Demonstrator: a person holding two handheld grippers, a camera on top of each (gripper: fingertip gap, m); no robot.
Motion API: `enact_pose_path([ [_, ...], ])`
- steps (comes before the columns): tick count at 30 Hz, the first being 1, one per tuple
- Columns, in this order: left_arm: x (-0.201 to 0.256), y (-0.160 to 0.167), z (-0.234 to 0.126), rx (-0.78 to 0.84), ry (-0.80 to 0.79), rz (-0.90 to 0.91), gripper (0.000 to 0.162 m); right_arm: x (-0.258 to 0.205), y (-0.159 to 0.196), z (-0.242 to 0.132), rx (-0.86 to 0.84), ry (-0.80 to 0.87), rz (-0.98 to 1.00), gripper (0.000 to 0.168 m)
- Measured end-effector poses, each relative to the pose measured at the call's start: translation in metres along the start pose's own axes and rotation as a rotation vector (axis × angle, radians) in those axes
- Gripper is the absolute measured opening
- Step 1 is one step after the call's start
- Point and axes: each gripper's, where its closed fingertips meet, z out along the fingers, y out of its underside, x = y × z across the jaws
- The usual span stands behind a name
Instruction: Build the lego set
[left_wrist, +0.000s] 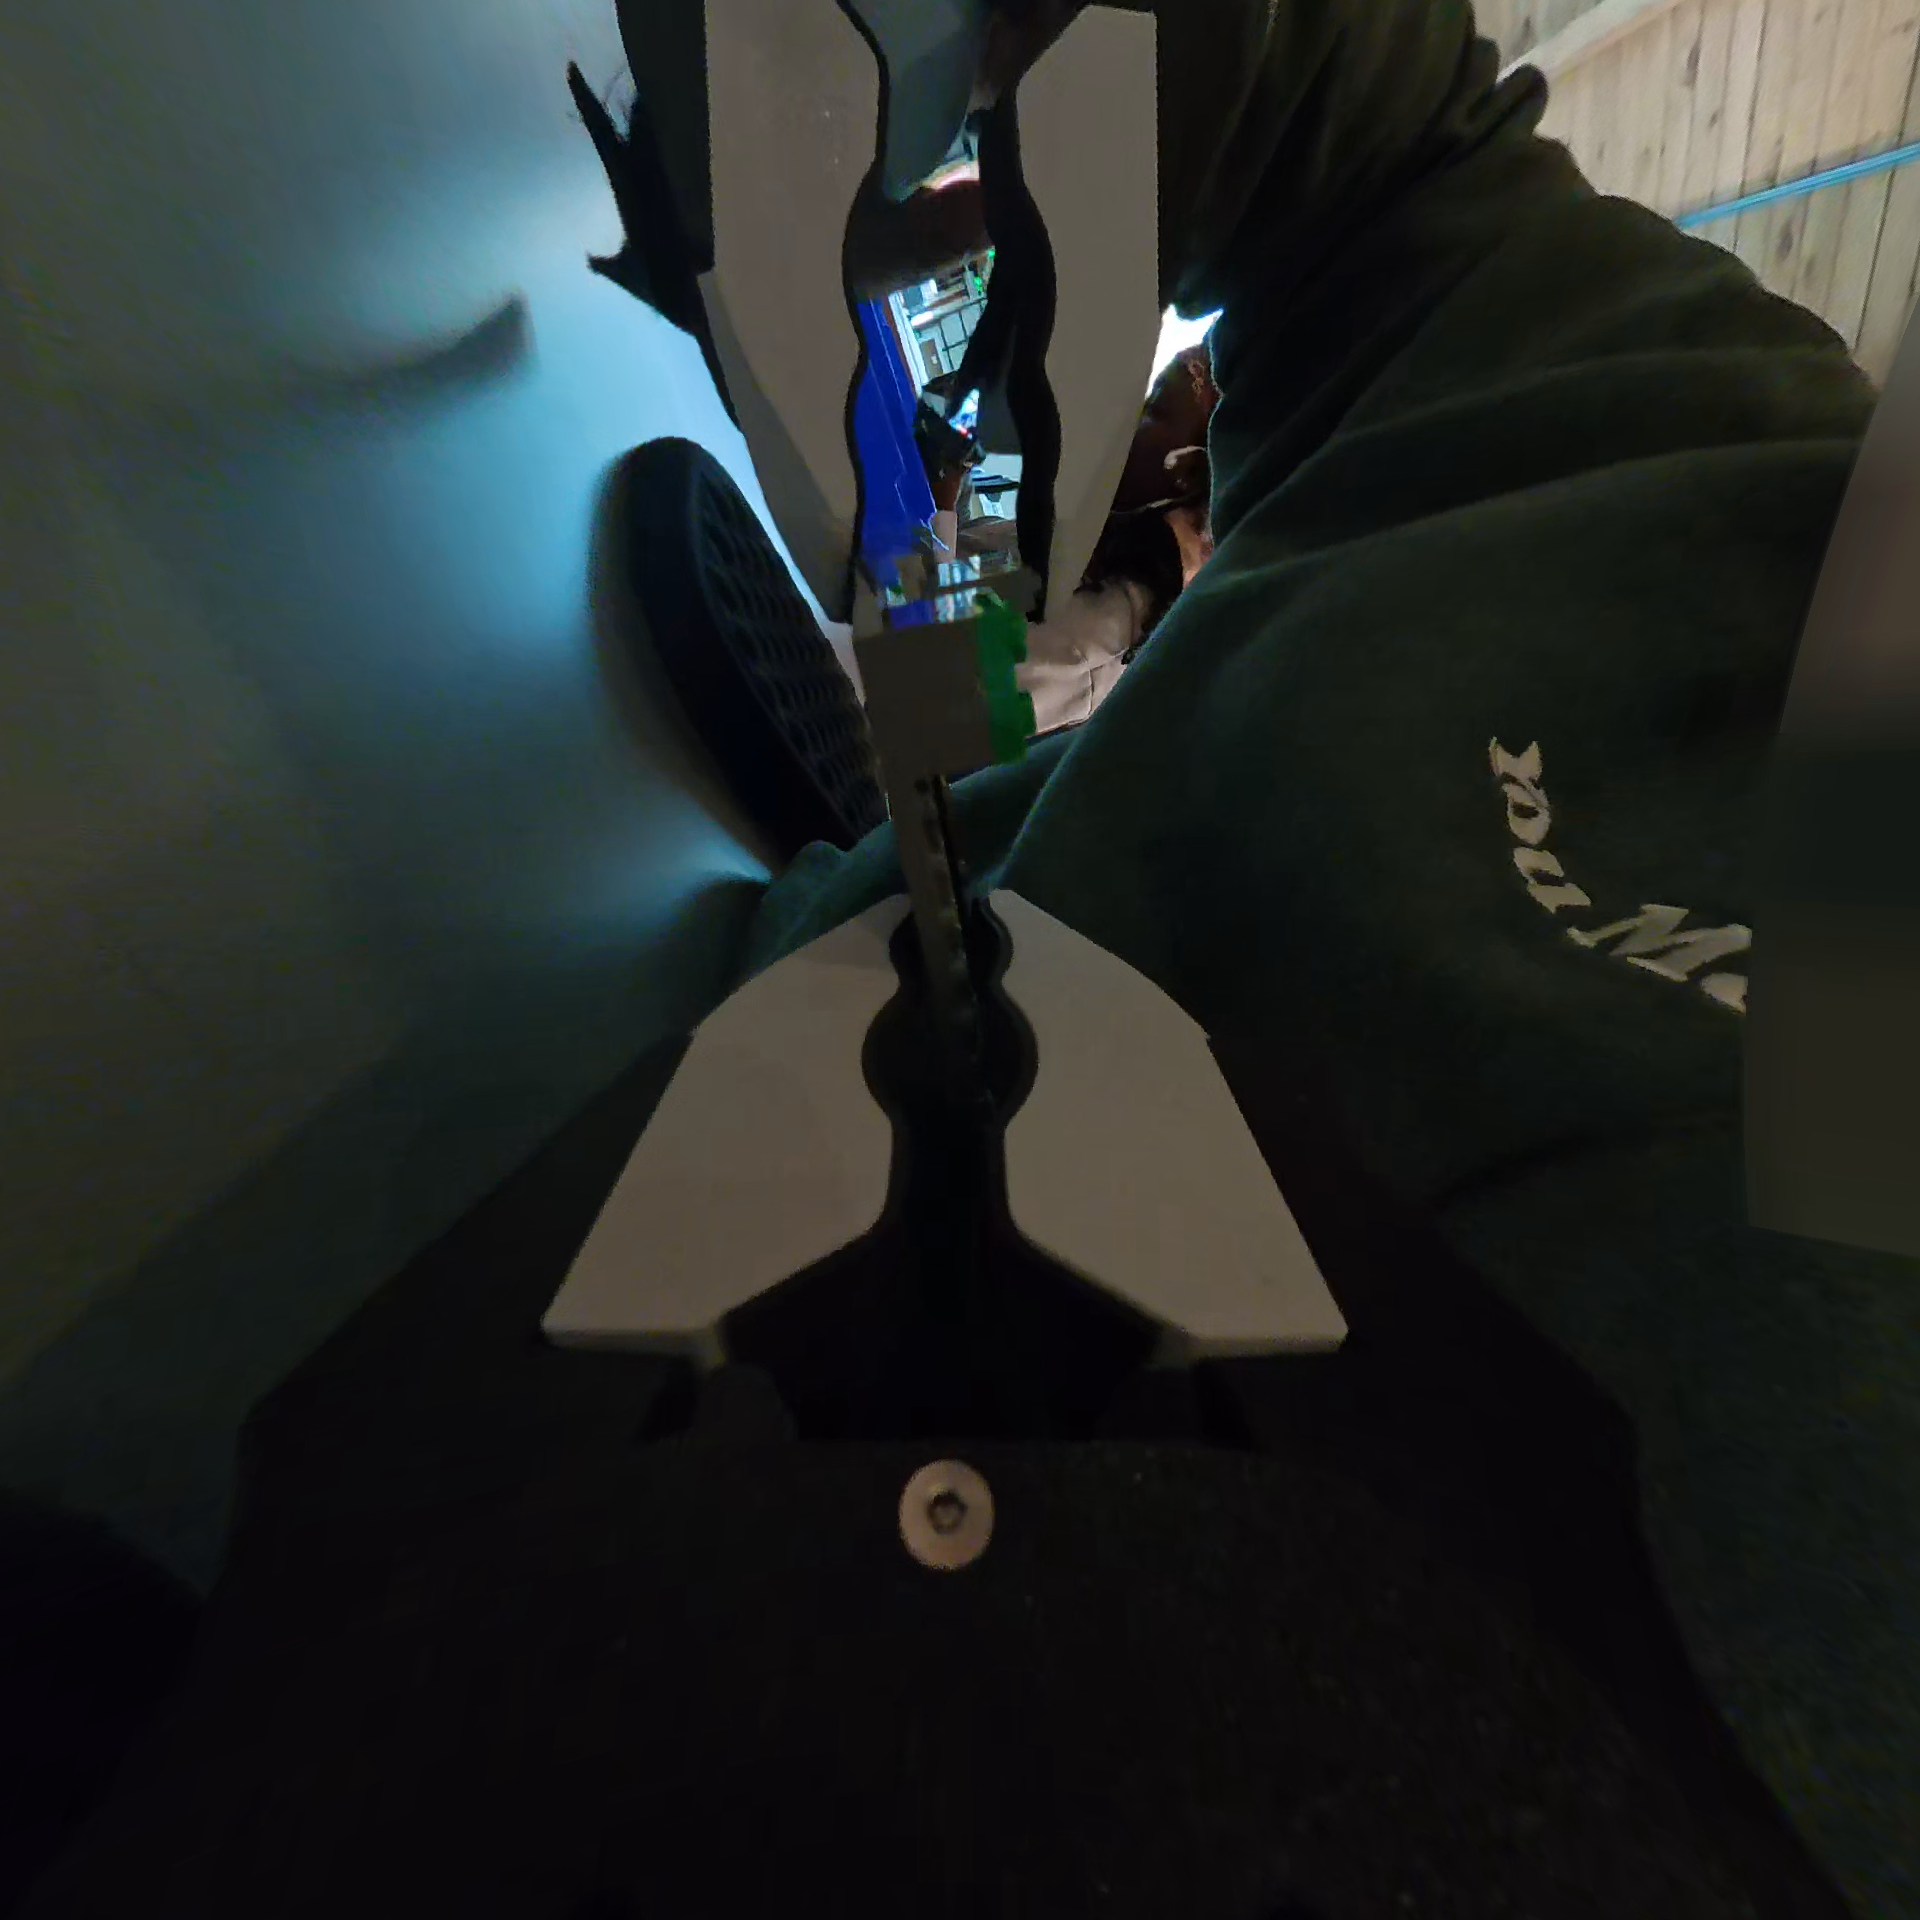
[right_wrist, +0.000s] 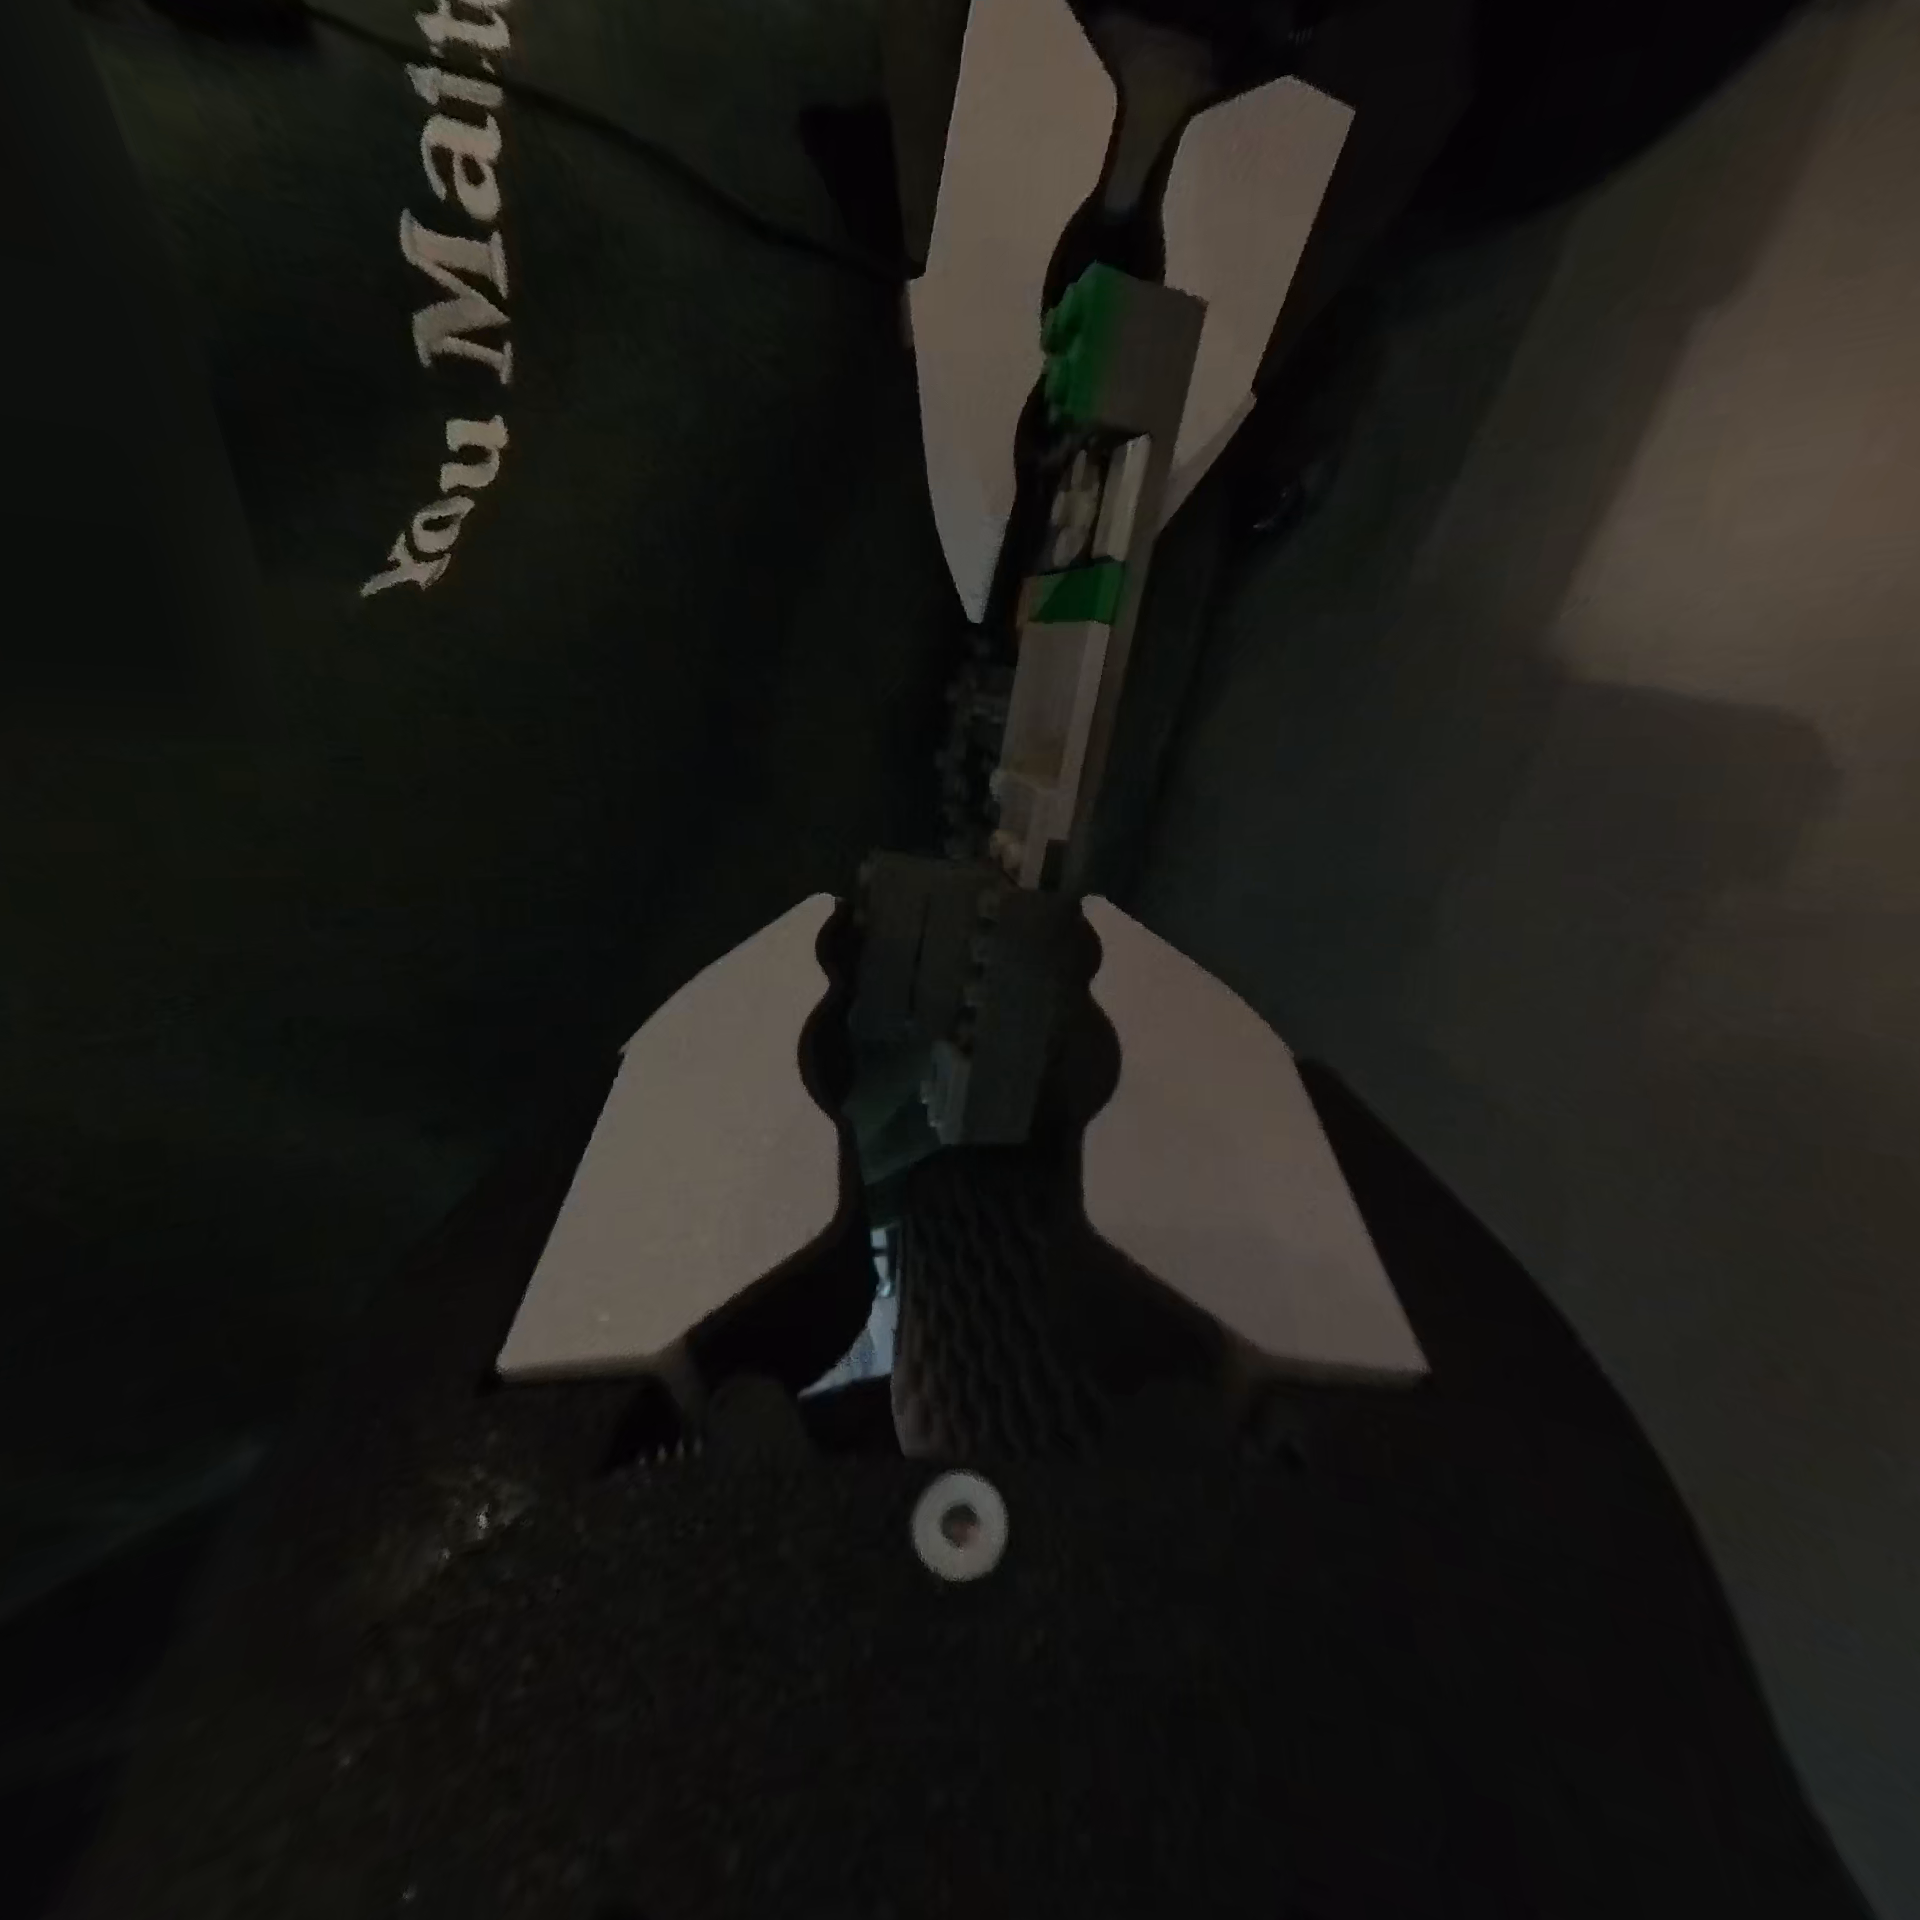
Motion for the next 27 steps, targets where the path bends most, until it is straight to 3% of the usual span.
enact_pose_path([
  [15, 0.002, -0.004, -0.002, -0.017, 0.002, 0.014, 0.008, -0.005, -0.010, -0.007, 0.073, 0.037, -0.037, 0.039],
  [24, 0.004, -0.011, 0.000, -0.015, -0.045, 0.094, 0.007, -0.009, -0.003, -0.013, 0.009, 0.084, -0.082, 0.055],
  [27, 0.004, -0.010, -0.001, -0.013, -0.071, 0.125, 0.007, -0.012, -0.002, -0.010, 0.010, 0.083, -0.109, 0.046],
])
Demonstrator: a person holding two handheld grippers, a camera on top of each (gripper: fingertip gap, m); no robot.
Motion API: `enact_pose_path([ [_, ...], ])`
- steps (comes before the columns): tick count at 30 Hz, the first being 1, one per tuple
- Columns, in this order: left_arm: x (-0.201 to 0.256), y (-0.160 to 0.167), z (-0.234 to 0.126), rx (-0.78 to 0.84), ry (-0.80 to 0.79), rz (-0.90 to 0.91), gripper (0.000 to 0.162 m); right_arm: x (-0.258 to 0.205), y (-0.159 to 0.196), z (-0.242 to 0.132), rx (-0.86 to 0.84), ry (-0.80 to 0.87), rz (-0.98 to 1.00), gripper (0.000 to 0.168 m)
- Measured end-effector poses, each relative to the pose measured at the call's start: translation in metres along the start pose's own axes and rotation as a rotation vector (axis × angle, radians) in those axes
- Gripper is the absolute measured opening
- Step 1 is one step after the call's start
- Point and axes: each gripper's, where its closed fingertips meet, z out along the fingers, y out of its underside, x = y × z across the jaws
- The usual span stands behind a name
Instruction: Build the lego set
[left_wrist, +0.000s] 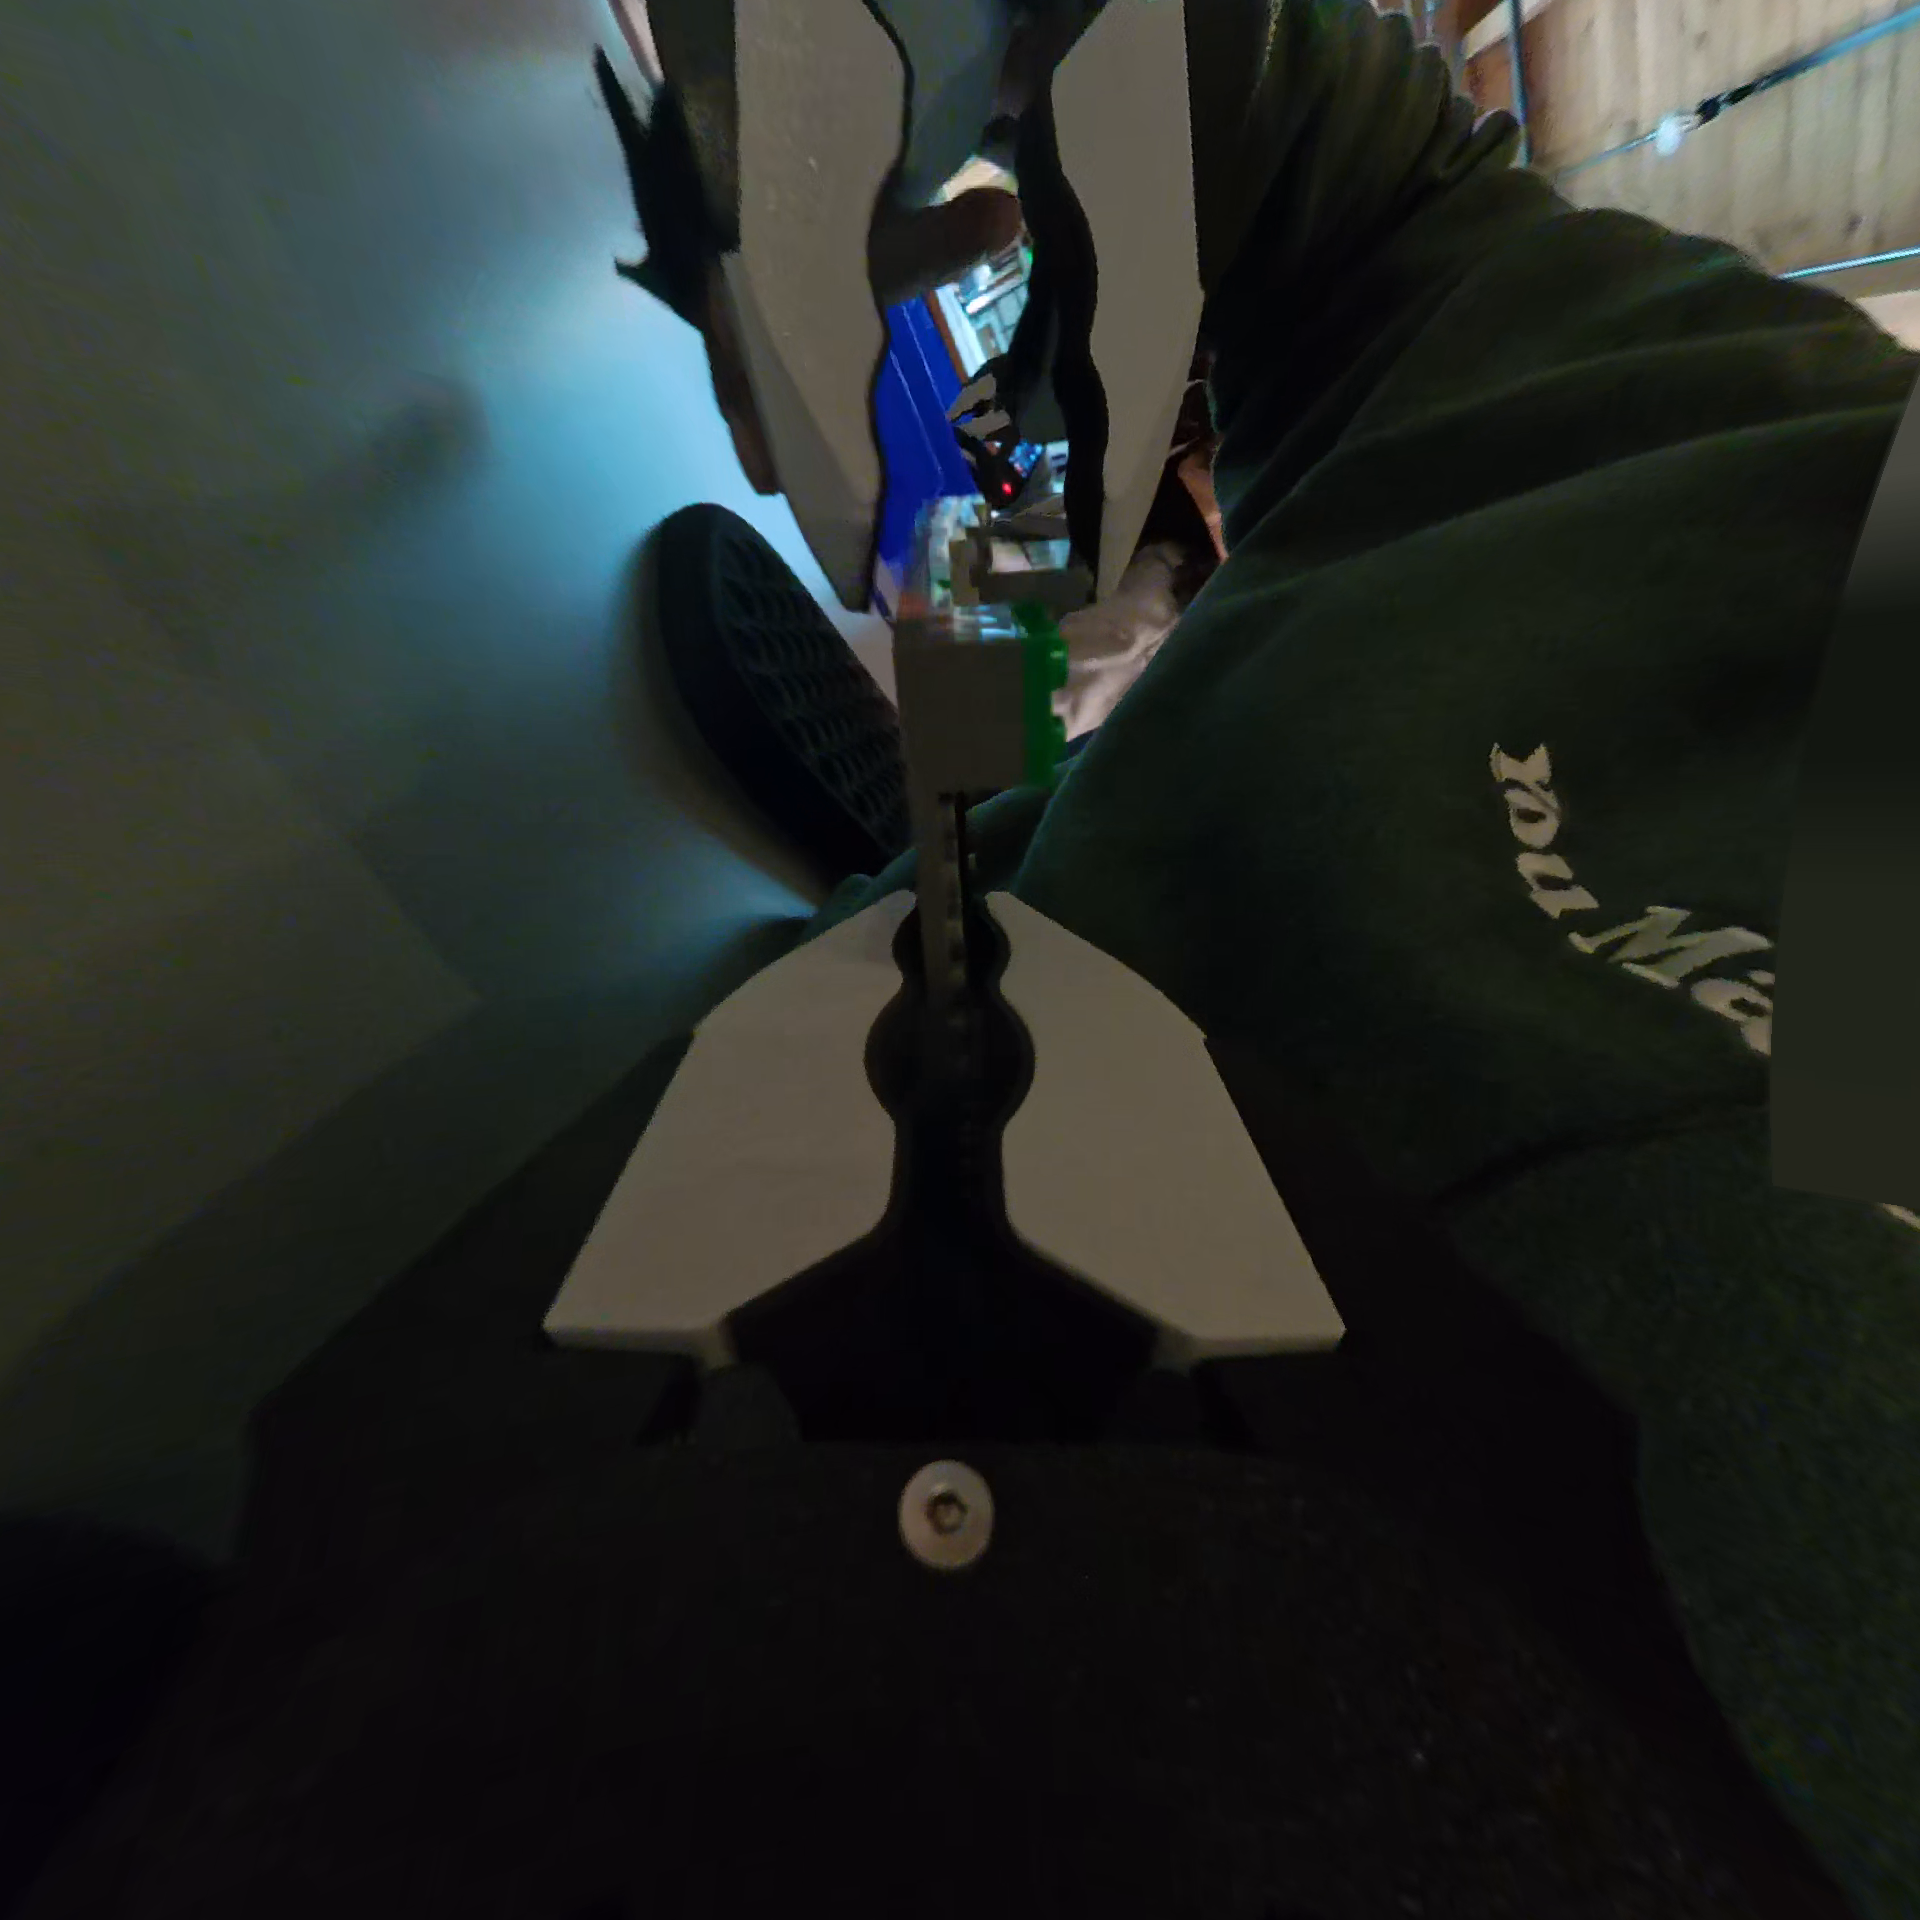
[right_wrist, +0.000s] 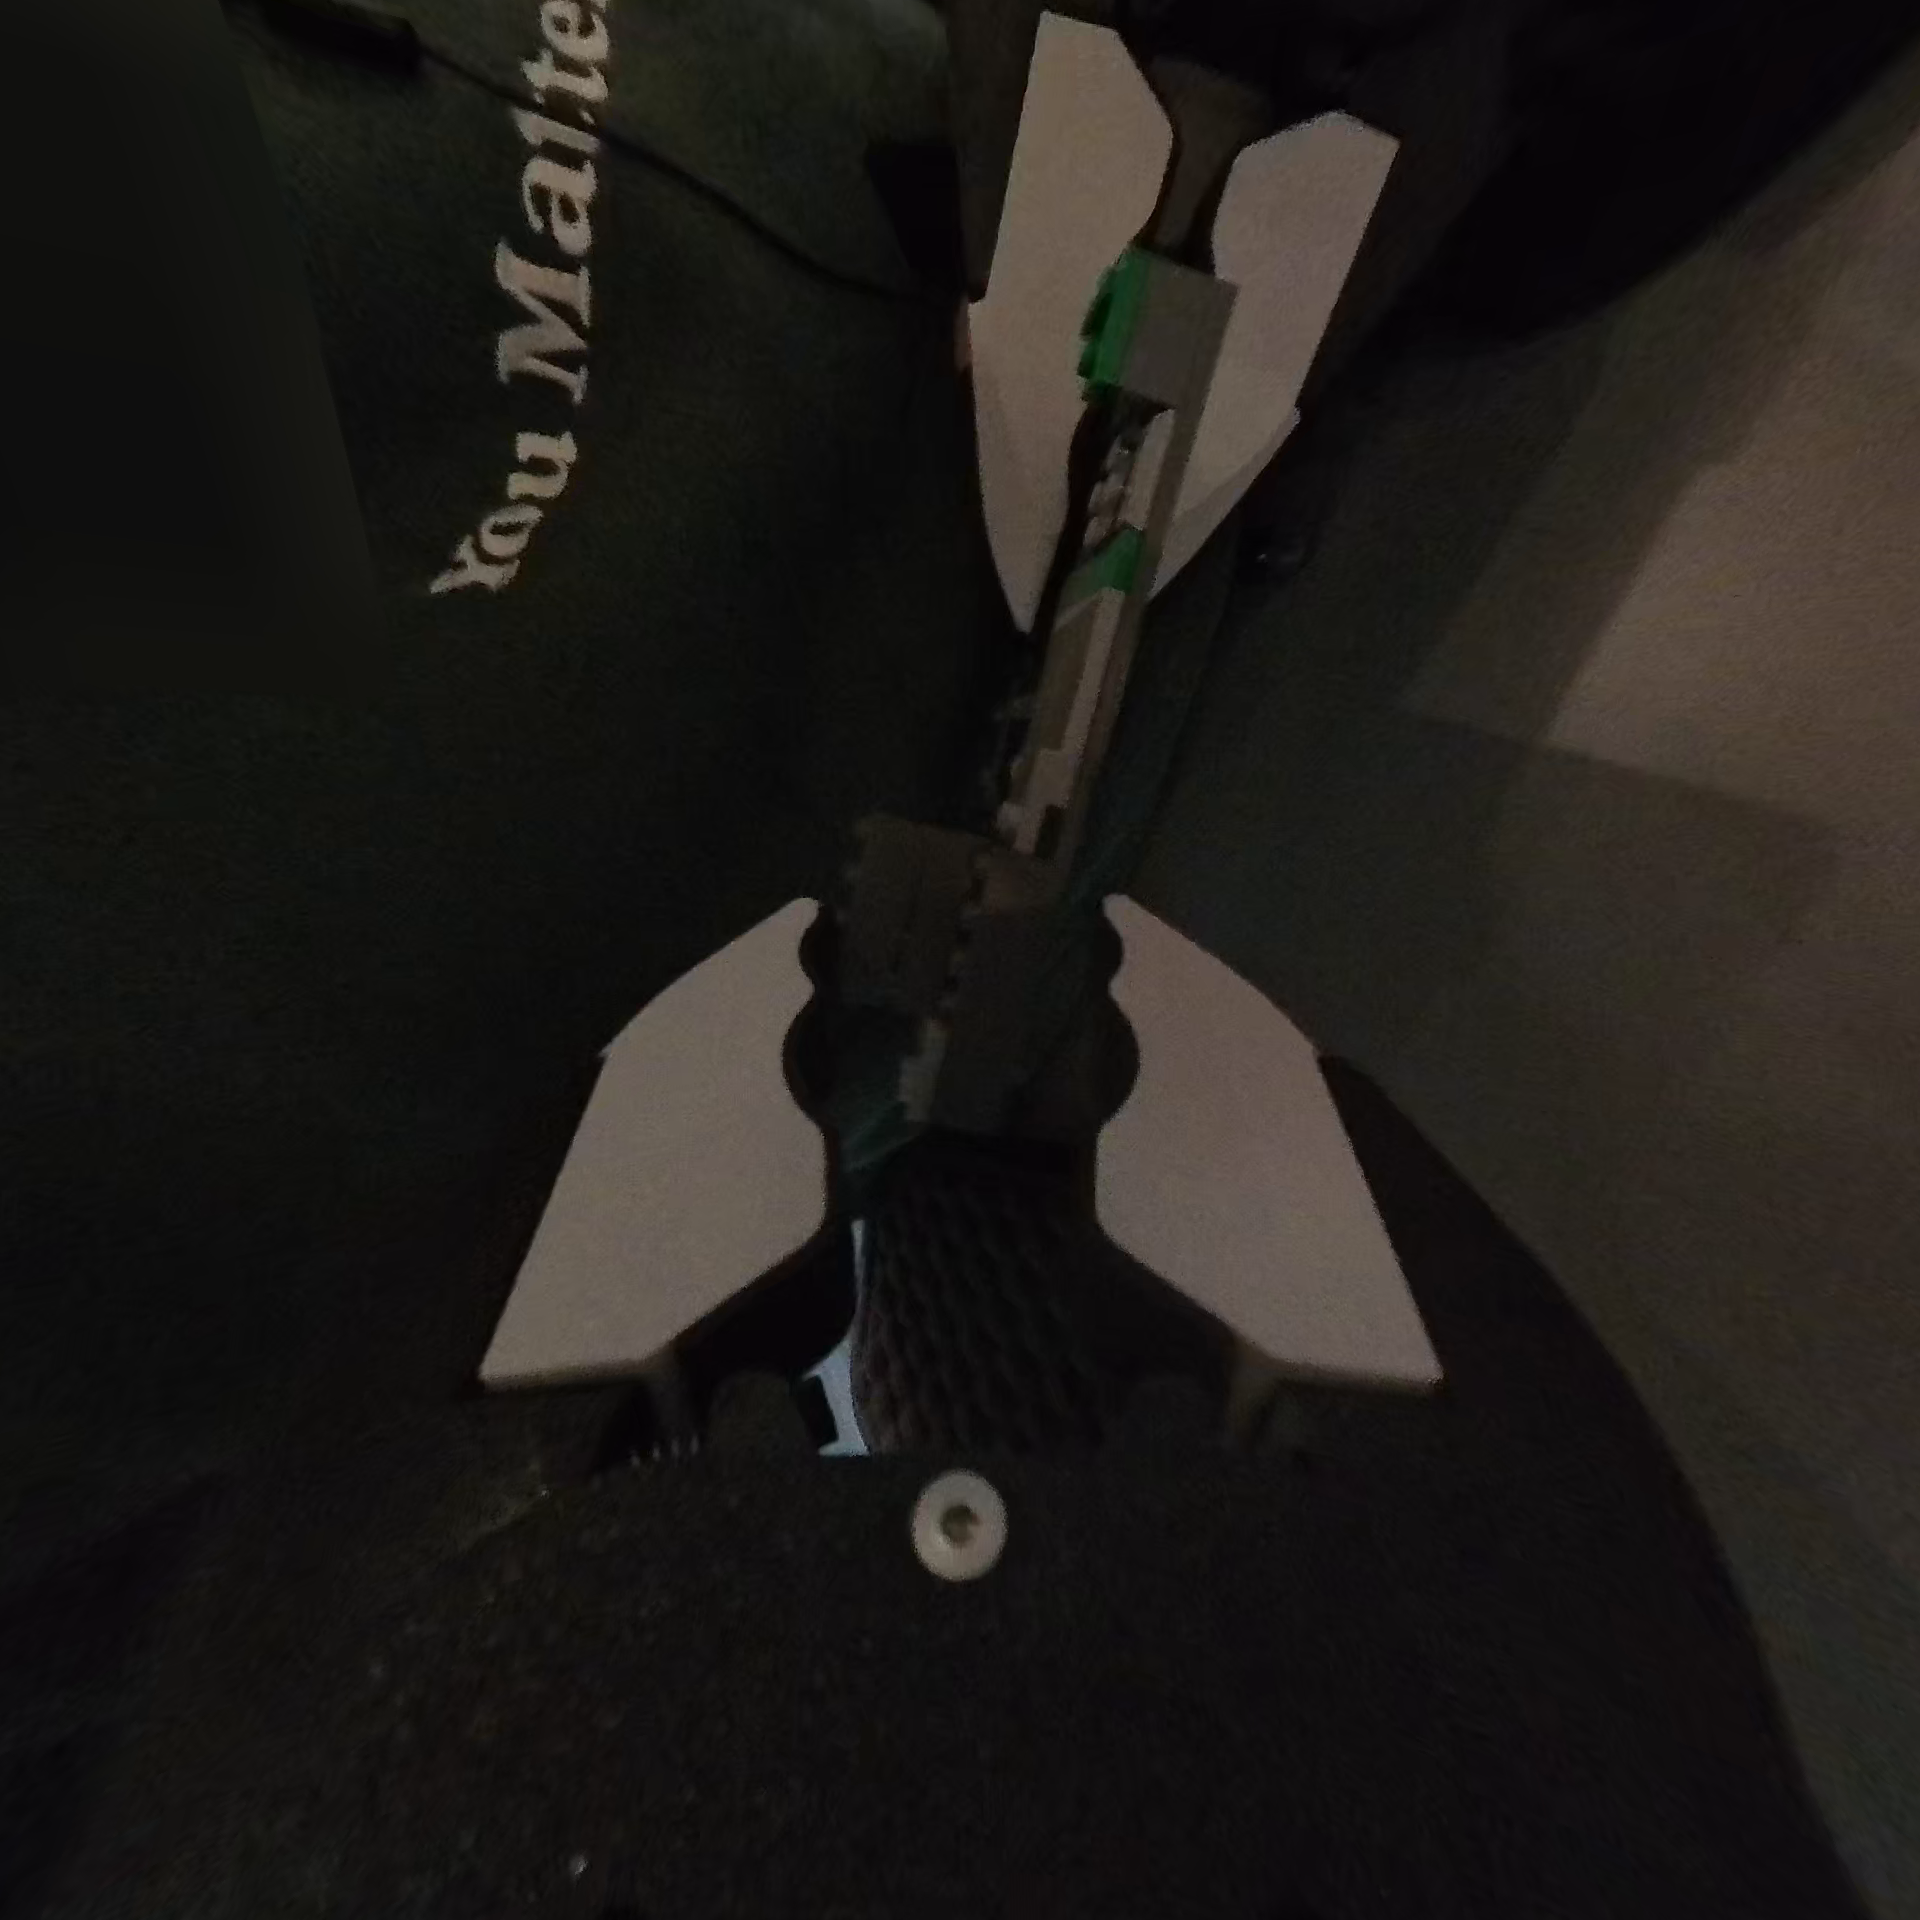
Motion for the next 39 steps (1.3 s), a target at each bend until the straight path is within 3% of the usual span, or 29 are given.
enact_pose_path([
  [8, -0.003, 0.000, 0.000, -0.010, -0.078, 0.075, 0.007, -0.001, 0.005, 0.007, -0.042, 0.089, -0.046, 0.052],
  [16, -0.003, 0.002, 0.000, -0.039, -0.116, 0.181, 0.007, 0.001, 0.010, 0.011, -0.084, 0.220, -0.136, 0.043],
  [31, -0.004, 0.021, 0.006, -0.080, -0.118, 0.219, 0.007, 0.001, 0.010, 0.027, -0.033, 0.245, -0.154, 0.039],
  [36, -0.006, 0.001, 0.006, -0.046, -0.128, 0.175, 0.007, 0.006, -0.001, 0.011, 0.020, 0.264, -0.135, 0.042],
  [39, -0.008, -0.016, 0.005, 0.011, -0.091, 0.083, 0.007, 0.013, -0.015, -0.011, 0.087, 0.388, -0.197, 0.050],
])
